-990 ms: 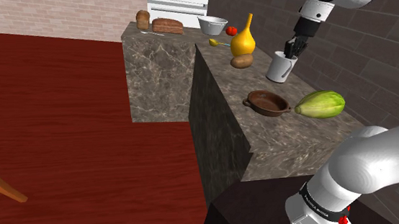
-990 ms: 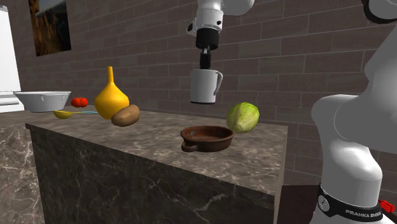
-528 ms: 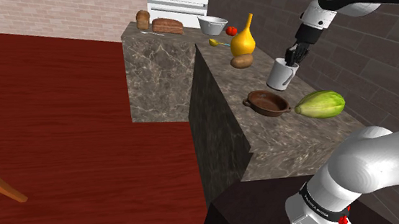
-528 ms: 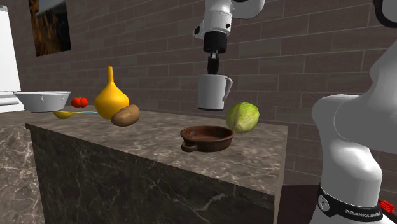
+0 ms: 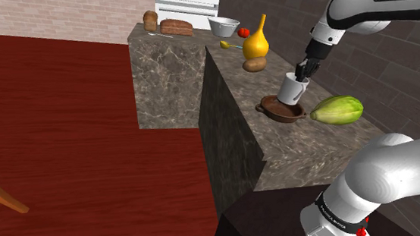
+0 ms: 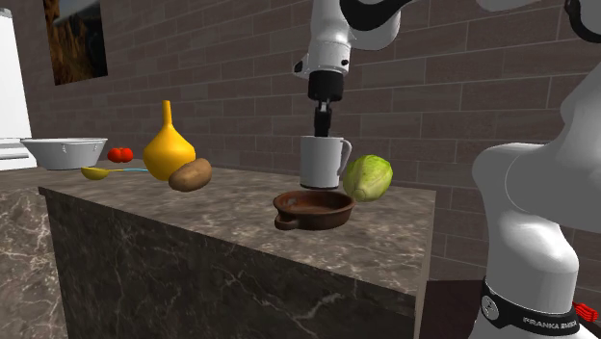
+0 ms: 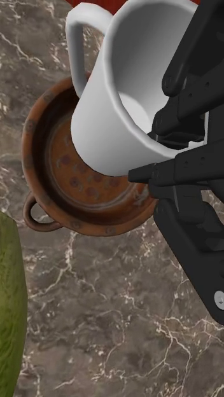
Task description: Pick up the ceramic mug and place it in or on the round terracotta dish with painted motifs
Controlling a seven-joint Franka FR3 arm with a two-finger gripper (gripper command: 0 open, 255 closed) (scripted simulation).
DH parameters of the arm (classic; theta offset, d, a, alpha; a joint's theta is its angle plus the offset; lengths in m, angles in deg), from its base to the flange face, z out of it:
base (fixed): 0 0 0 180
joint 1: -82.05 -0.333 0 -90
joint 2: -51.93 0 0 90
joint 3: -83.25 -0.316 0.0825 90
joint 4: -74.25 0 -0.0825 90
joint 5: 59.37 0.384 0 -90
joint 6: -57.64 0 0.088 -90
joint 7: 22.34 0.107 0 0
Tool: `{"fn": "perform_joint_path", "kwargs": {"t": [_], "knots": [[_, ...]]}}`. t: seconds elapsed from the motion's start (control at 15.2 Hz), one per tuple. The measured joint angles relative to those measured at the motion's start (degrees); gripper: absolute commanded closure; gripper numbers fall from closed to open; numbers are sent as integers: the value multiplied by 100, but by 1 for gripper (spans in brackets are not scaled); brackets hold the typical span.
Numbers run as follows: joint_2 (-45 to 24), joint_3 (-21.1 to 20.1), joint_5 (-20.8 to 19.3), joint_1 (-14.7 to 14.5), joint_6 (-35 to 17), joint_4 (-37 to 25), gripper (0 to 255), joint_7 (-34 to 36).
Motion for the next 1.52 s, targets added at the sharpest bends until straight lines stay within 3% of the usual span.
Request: {"fn": "perform_joint_path", "kwargs": {"t": [0.33,0.73,0.79,1.19,1.52], "knots": [[-22,67,-45,24,-350,328,255,-25],[-16,72,-53,29,-410,391,255,-23],[-16,72,-53,29,-410,392,0,-23],[-15,72,-53,29,-411,392,0,-22],[80,-20,-2,19,250,-185,0,-21]]}}
